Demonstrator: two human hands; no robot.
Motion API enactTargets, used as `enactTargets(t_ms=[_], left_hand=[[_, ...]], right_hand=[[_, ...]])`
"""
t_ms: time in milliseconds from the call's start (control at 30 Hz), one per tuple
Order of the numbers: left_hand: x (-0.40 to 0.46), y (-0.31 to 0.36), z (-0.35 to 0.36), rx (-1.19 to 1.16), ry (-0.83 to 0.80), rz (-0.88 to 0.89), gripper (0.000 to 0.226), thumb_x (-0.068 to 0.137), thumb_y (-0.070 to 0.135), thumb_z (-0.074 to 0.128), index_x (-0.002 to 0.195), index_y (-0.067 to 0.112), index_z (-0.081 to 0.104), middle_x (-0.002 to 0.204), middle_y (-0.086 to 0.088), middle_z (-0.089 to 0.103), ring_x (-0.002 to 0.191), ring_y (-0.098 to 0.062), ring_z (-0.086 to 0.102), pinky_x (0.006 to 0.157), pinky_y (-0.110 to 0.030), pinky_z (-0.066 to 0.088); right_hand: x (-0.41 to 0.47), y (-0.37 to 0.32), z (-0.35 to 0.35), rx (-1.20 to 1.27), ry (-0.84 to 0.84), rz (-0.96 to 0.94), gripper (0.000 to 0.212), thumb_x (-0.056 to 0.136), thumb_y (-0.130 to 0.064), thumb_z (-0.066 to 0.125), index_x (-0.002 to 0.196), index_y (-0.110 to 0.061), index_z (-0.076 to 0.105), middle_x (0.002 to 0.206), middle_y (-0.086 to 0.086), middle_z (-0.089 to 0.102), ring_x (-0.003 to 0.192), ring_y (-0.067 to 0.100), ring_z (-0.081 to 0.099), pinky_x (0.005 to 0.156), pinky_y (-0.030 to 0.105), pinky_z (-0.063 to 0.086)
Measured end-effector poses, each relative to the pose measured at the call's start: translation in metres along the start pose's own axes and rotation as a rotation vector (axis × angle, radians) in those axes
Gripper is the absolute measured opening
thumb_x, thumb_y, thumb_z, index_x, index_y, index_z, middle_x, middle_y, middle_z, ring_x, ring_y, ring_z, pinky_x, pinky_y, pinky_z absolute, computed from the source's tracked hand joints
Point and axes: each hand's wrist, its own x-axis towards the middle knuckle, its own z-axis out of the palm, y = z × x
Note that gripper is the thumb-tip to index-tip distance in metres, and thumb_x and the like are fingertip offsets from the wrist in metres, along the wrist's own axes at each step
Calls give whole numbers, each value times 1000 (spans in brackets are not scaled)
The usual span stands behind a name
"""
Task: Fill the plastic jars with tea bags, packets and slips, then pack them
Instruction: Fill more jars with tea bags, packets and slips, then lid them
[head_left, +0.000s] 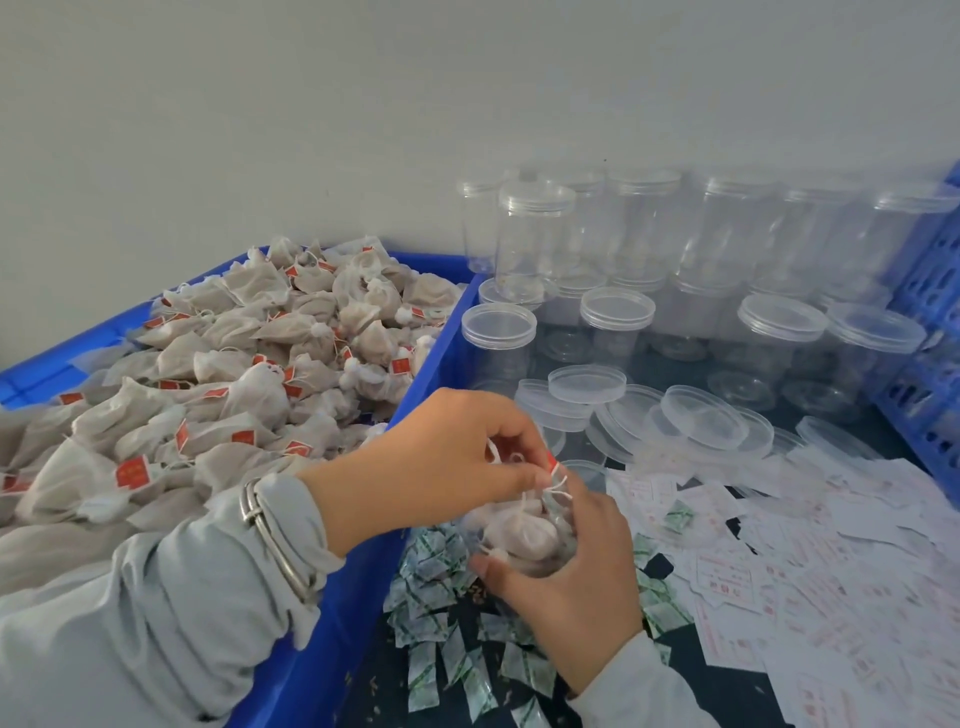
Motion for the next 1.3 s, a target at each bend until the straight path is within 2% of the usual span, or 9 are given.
enactTargets(t_ms=[200, 367, 500, 733, 833, 900, 1033, 1200, 1300], left_hand=[[-1, 1, 0, 19, 56, -61, 10, 84, 31, 65, 75, 37, 63, 65, 17, 67, 55, -4, 59, 56, -15, 48], [-1, -4, -3, 27, 93, -37, 22, 89, 20, 60, 80, 40, 63, 56, 12, 60, 43, -5, 43, 47, -12, 37], [2, -13, -7, 30, 121, -98, 22, 89, 17, 58, 82, 37, 61, 64, 17, 67, 46, 3, 52, 51, -6, 39], [8, -22, -6, 53, 211, -95, 7, 78, 46, 65, 78, 43, 58, 75, 15, 58, 70, 9, 51, 62, -5, 41], [9, -22, -11, -232, 216, -117, 45, 59, 72, 64, 93, 43, 57, 94, 16, 61, 85, 14, 56, 74, -12, 46], [7, -22, -12, -404, 53, -123, 76, 45, 79, 69, 110, 43, 50, 112, 15, 61, 106, 6, 56, 90, -20, 47], [2, -21, -3, -293, -230, -118, 115, 38, 70, 79, 136, 48, 21, 131, 19, 51, 117, 10, 49, 100, -13, 40], [8, -24, 1, -267, 5, -247, 123, 35, 65, 76, 143, 35, 26, 117, 23, 60, 106, 10, 56, 95, -18, 42], [13, -31, -6, -362, 189, -248, 91, 39, 60, 82, 121, 31, 55, 106, 10, 68, 97, -4, 64, 94, -31, 48]], right_hand=[[1, -1, -2, 29, -7, 21, 93, 37, -68, 67, 124, -52, 38, 110, -26, 40, 109, -11, 37, 80, -2, 32], [1, 1, -1, 49, -30, 37, 93, 37, -68, 69, 123, -41, 47, 114, -19, 46, 108, -7, 44, 80, 2, 37], [0, -3, -2, 135, -12, 57, 86, 33, -66, 70, 112, -58, 36, 113, -24, 40, 109, -9, 41, 82, 4, 37], [-4, -6, -2, 210, -19, -21, 93, 38, -59, 74, 125, -41, 44, 115, -17, 48, 107, -10, 48, 85, 5, 41], [-2, -9, -5, 324, -2, -26, 90, 43, -53, 78, 126, -33, 49, 117, -11, 58, 105, -3, 57, 82, 10, 46], [0, -12, -8, 430, 3, -59, 84, 48, -49, 79, 124, -29, 51, 116, -12, 62, 104, -4, 60, 78, 7, 46], [1, -14, -8, 496, -27, -120, 79, 57, -41, 80, 126, -19, 50, 114, -12, 66, 106, 4, 63, 80, 11, 48], [9, -16, -18, 381, -158, -126, 72, 74, -73, 55, 131, -32, 44, 119, -22, 61, 110, -1, 58, 87, 15, 49], [16, -6, -24, 164, -132, -12, 38, 93, -54, 40, 127, -38, 44, 120, -18, 56, 111, -7, 51, 100, 26, 44]])
